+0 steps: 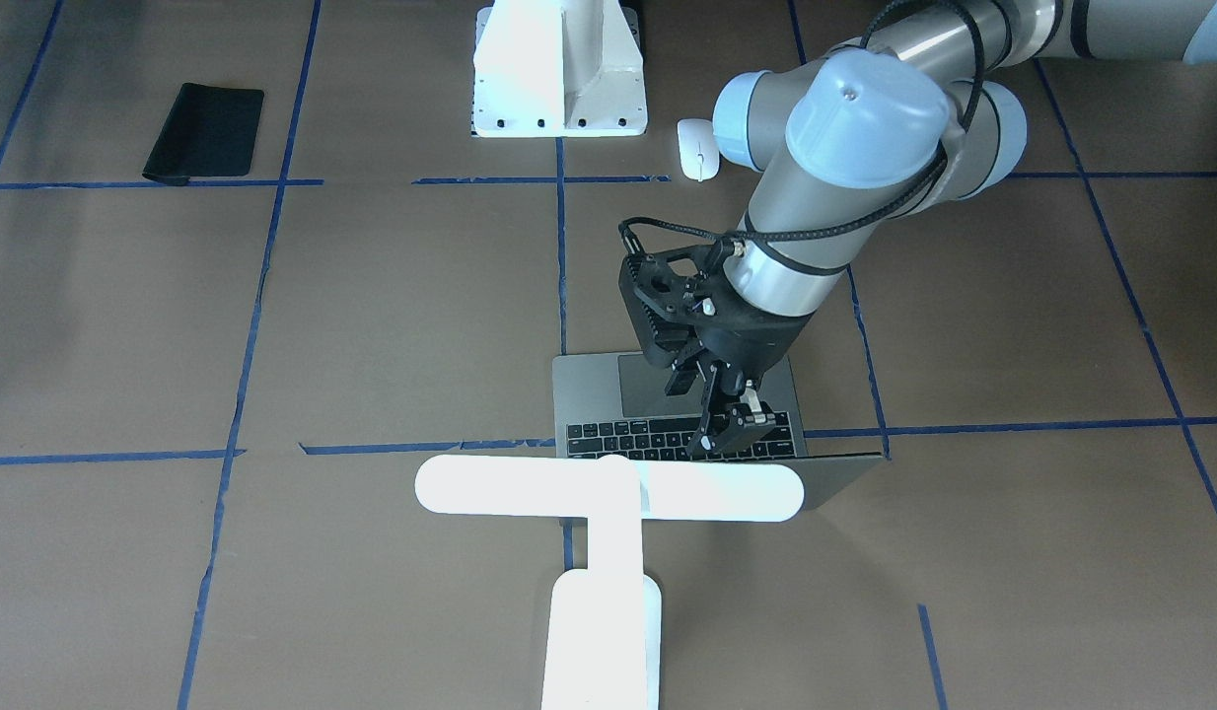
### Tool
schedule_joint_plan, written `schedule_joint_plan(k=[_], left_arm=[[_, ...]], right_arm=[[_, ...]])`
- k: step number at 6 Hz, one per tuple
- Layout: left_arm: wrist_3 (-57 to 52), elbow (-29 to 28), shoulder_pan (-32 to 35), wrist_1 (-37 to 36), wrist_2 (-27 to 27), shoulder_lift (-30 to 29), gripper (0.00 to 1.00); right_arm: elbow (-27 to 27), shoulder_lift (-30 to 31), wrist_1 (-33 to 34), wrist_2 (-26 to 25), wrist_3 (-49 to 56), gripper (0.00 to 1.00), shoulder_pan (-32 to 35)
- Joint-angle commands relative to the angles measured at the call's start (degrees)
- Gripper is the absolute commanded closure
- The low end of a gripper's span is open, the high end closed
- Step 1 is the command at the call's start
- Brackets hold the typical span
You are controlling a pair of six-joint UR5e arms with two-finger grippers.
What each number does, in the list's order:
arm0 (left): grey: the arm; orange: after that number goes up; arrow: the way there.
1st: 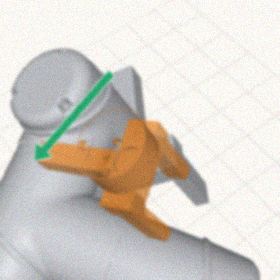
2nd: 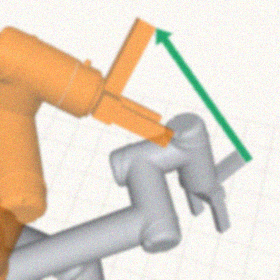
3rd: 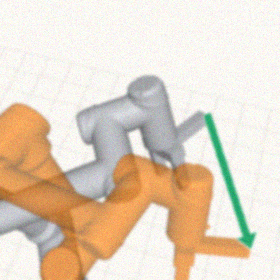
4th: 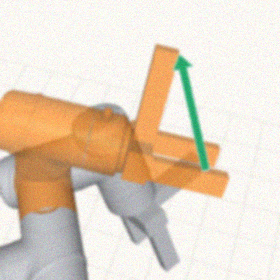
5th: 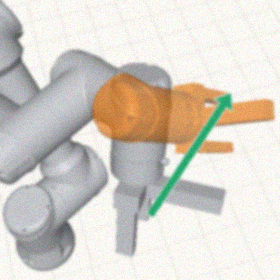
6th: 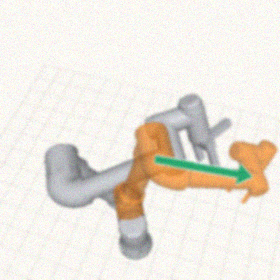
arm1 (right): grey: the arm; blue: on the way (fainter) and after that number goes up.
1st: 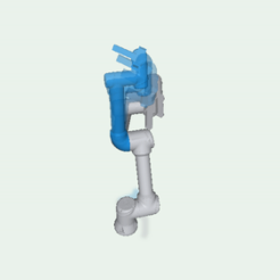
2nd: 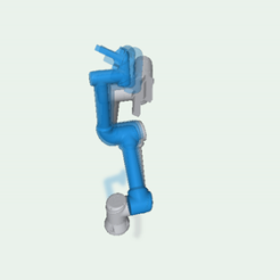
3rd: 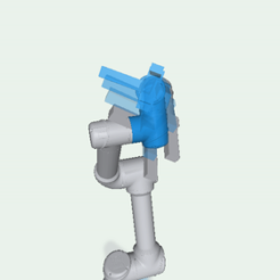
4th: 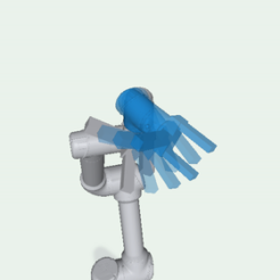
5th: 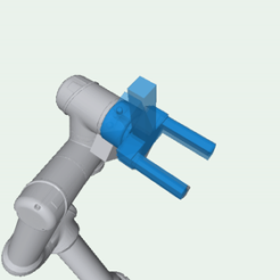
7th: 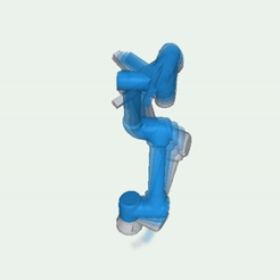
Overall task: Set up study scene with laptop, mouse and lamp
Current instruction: 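Set the open laptop down beside the lamp and release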
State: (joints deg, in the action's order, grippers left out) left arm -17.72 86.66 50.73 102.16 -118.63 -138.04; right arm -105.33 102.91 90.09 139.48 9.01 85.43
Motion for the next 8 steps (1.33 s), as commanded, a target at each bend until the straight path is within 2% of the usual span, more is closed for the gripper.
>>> schedule_joint_plan(k=[1,2,3,4,5,6,7,8], left_arm=[[0.4,13.5,0.2,-5.9,-0.1,7.1,0.29],[0.4,22.8,0.1,-12.4,-0.2,11.4,0.22],[0.7,30.4,0.0,-18.9,-0.4,15.3,0.05],[9.4,35.1,-0.3,-24.1,-0.4,18.4,0.01],[21.7,37.9,-0.4,-25.2,-1.9,22.4,0.01],[32.6,38.1,-0.2,-25.3,-10.2,27.9,0.0],[41.4,39.5,0.0,-25.3,-10.9,34.3,0.0],[45.8,40.7,0.0,-25.2,-10.7,38.5,0.0]], right_arm=[[-0.2,0.0,-0.1,0.1,-0.1,0.0,0.0],[-0.3,-0.3,-0.6,-0.3,0.7,0.0,-0.2],[-0.2,-0.4,-4.0,-0.4,-0.4,0.0,-0.8],[-0.4,-0.6,-4.3,-0.4,-1.7,0.0,-2.2],[-0.6,-0.6,-7.4,-0.2,-6.9,0.0,-3.9],[-0.8,-0.6,-14.5,-0.3,-17.3,0.0,-7.6],[-0.9,-0.4,-20.2,-0.4,-25.7,0.0,-10.7],[-4.2,0.2,-21.2,-0.4,-33.0,0.0,-13.0]])
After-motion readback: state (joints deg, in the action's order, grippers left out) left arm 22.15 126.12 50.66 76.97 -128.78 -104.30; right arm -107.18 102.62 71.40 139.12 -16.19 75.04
